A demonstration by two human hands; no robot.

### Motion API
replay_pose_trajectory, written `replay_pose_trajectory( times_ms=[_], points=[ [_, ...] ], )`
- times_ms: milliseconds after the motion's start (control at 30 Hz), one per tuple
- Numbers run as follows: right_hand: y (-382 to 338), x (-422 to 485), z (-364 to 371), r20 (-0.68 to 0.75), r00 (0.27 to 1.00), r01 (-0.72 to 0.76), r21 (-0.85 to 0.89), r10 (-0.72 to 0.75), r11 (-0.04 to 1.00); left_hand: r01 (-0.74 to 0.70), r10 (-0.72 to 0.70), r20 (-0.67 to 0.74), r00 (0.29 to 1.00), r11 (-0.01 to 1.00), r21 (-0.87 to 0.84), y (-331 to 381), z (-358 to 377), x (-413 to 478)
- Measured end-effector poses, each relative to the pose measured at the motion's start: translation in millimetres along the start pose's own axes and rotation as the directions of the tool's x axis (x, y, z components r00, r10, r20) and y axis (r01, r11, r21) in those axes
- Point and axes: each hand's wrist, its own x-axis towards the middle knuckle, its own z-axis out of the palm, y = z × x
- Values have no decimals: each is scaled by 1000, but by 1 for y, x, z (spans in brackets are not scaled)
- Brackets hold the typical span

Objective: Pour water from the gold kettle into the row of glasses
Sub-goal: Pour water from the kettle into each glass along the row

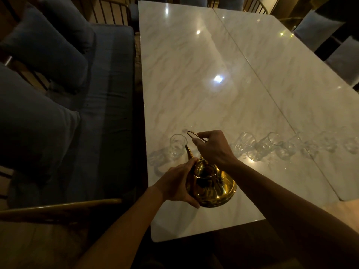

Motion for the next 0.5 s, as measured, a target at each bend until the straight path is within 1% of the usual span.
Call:
replay_pose_trajectory(
  times_ms=[500],
  points=[
    [1,-2,0,-19,1000,14,18,-14,1000,-43,43,11,999,999,31,-10,1,2]
  ],
)
